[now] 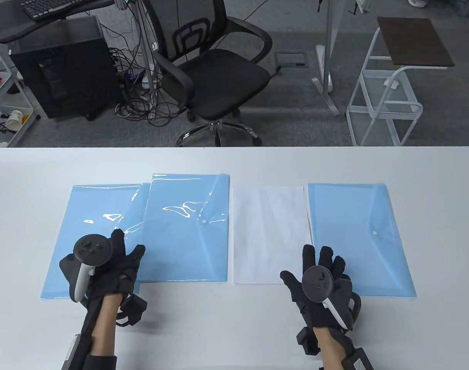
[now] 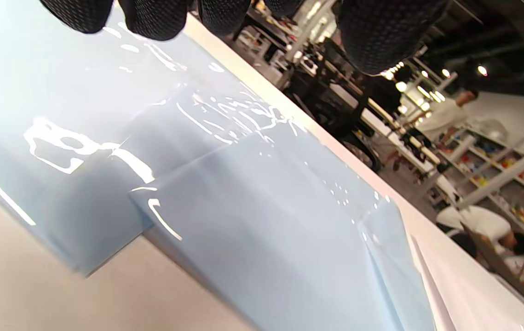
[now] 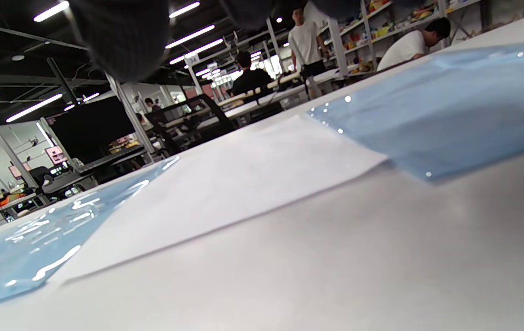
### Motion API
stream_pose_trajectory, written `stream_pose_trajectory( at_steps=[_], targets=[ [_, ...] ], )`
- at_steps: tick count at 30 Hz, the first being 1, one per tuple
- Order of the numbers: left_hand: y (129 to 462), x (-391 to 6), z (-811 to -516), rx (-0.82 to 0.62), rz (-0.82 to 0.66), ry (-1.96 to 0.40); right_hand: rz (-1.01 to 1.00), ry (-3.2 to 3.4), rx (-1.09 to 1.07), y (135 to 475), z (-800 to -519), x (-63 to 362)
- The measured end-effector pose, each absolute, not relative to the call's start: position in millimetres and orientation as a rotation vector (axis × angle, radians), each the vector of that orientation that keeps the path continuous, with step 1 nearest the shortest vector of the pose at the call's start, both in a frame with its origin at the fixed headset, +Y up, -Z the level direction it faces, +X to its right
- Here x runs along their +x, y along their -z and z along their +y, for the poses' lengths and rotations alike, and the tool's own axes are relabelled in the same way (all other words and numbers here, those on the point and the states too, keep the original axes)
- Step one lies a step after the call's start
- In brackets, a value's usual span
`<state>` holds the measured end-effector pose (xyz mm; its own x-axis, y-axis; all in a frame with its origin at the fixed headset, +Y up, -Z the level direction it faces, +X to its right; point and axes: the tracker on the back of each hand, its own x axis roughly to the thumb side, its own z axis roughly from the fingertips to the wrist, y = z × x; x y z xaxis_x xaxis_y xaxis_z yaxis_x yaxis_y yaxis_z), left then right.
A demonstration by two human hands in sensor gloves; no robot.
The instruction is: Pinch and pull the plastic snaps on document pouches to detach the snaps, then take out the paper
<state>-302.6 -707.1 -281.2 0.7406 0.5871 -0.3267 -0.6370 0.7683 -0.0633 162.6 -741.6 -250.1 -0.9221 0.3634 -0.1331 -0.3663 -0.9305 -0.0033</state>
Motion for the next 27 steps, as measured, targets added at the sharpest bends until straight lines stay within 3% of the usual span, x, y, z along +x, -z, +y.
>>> stream_pose_trajectory(
  at_steps=[8,15,27],
  targets=[
    [256,-284,-718,-0.197,0.206,-0.566,0.046,-2.763,-0.207,250,-745,164],
    [254,-284,-741,-0.204,0.232,-0.523,0.052,-2.743,-0.226,249,-745,167],
    [249,-285,-746,-0.226,0.224,-0.576,0.02,-2.646,-0.557,277,-737,251]
  ],
)
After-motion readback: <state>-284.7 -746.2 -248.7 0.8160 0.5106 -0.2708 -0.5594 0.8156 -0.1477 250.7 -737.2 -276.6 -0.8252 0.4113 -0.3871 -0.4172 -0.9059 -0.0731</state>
